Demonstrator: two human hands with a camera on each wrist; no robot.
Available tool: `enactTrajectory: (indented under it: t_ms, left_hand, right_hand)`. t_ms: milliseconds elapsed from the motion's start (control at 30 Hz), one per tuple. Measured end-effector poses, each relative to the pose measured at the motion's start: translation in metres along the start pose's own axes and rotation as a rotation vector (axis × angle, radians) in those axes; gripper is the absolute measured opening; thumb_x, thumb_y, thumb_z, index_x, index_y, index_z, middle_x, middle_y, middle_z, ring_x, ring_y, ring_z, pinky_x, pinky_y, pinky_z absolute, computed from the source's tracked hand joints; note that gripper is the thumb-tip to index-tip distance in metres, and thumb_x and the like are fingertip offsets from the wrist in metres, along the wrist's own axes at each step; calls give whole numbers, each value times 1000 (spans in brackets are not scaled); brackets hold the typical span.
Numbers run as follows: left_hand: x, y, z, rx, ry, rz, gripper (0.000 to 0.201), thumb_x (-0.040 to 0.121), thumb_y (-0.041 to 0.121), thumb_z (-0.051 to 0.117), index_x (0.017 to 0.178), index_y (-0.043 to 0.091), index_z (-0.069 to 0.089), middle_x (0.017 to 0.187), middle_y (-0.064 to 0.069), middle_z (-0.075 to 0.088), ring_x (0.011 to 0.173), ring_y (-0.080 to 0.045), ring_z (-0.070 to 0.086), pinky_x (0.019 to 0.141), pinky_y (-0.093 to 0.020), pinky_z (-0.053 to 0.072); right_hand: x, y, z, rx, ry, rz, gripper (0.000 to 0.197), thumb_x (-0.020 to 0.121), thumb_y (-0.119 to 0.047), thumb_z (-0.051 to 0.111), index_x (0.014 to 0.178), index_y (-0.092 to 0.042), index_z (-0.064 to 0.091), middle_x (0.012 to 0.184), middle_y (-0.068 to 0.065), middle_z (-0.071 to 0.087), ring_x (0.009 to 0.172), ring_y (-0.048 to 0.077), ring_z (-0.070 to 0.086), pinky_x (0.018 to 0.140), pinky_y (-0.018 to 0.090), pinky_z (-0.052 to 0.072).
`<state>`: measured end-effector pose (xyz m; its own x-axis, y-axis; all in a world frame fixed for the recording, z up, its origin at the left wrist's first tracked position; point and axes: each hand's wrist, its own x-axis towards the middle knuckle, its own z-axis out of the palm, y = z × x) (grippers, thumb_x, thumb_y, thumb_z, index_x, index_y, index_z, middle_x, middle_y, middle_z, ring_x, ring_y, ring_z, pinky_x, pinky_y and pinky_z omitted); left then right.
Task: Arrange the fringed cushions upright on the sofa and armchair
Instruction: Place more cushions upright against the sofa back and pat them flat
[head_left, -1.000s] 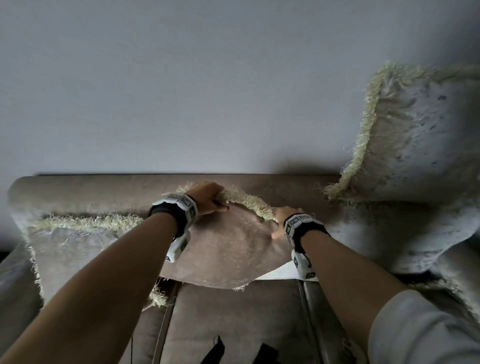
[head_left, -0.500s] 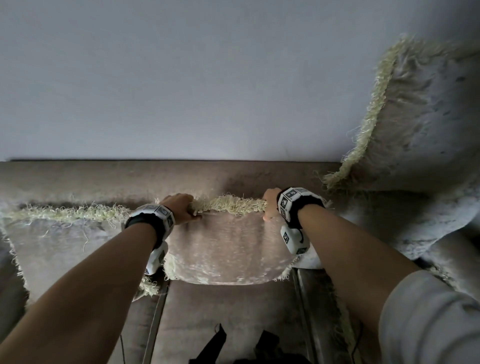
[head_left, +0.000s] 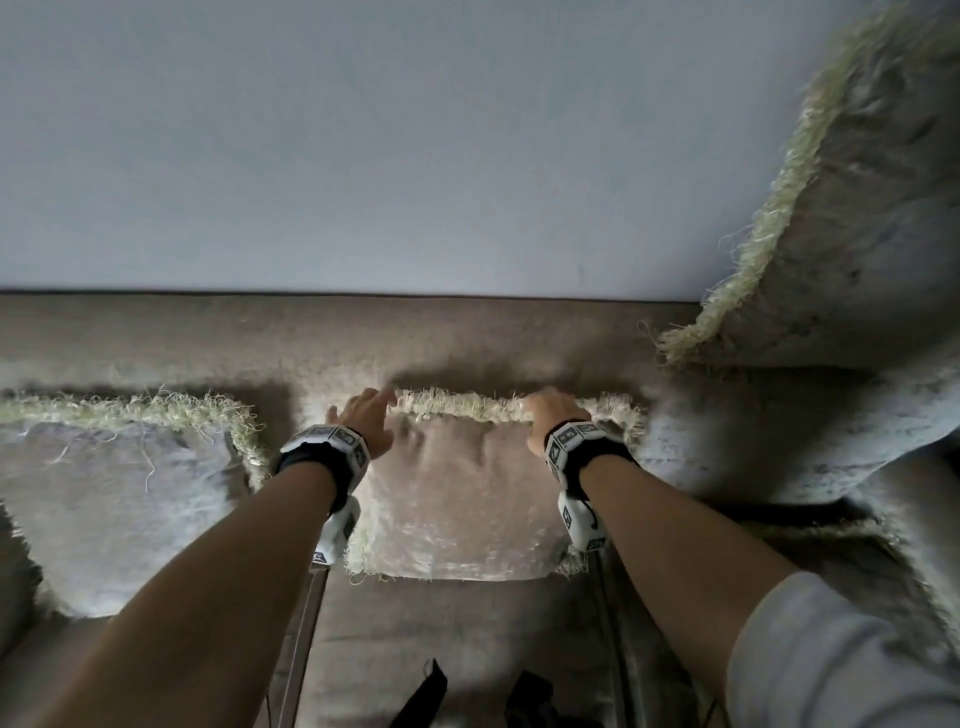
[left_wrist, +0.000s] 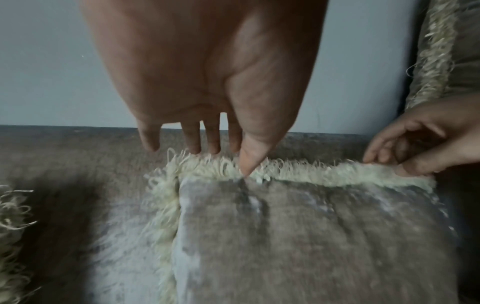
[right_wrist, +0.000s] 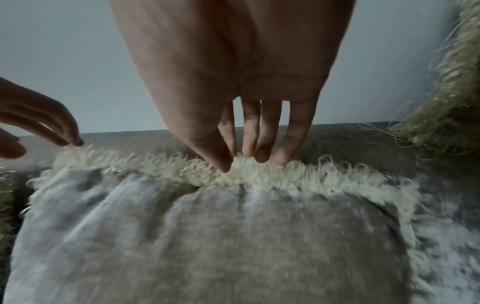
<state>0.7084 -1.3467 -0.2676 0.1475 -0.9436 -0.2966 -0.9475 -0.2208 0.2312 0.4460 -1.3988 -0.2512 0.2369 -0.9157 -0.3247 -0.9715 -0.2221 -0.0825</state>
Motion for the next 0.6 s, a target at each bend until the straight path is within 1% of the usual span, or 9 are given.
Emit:
enactTrajectory:
  t_ms: [67,167,233,300,333,400,467,533,600]
  left_hand:
    - [-3,-3,7,-8,5,1,46,85,14,57,129,23,46,140,1,44,129,-24,43,109,-54,30]
    - [-11,0,20,-41,34,32,49,86,11,56,132,25,44,147,3,39,135,-22,39,111,-51,30]
    - [-18,5,31,-35,45,82,55,90,19,55,141,26,35,156,4,26,144,-21,25,116,-53,22]
    - [-24,15,43,19,37,132,64,94,30,49,150,26,17,162,4,6,149,-20,5,119,-55,9]
    - [-26,20,49,56,51,161,68,96,35,46,153,27,9,162,5,-2,150,-20,-3,119,-55,5]
    - [-31,33,61,102,98,225,71,97,40,41,153,28,0,161,5,-12,149,-21,-10,120,-54,0]
    - [-37,46,73,126,127,277,70,97,42,37,153,28,-4,158,5,-18,148,-22,-13,120,-55,-3]
    - [-44,55,86,150,150,308,70,97,42,36,153,29,-6,157,5,-20,148,-22,-14,119,-56,-3]
    - [-46,59,97,145,171,340,72,96,35,40,153,29,-4,159,5,-14,148,-23,-12,119,-58,1]
  right_hand:
    - [-4,1,11,52,19,-24,41,88,-13,56,129,-16,53,131,12,49,115,35,55,87,46,52]
    - [-11,-2,27,62,73,-48,40,92,-16,54,132,-14,45,133,12,47,122,32,49,89,43,49]
    - [-18,-3,40,69,115,-91,46,94,-26,56,136,-16,41,139,10,44,129,29,44,95,43,45]
    - [-24,-3,54,85,137,-161,54,94,-37,54,142,-20,36,147,7,40,134,27,40,104,45,40]
    - [-25,-4,62,88,159,-198,57,94,-41,53,144,-21,34,150,6,36,138,26,37,108,47,37]
    - [-29,-7,76,63,212,-253,63,94,-49,47,148,-22,27,158,5,26,145,27,26,115,51,27]
    - [-34,-13,88,6,241,-280,70,96,-56,34,153,-22,13,163,5,10,151,25,9,120,53,10]
    - [-38,-21,101,-26,264,-286,73,96,-59,25,153,-23,-3,163,3,-1,151,23,-2,119,57,1]
    - [-36,-27,113,17,267,-282,73,95,-59,24,152,-27,-9,162,0,-8,151,22,-9,118,60,-4]
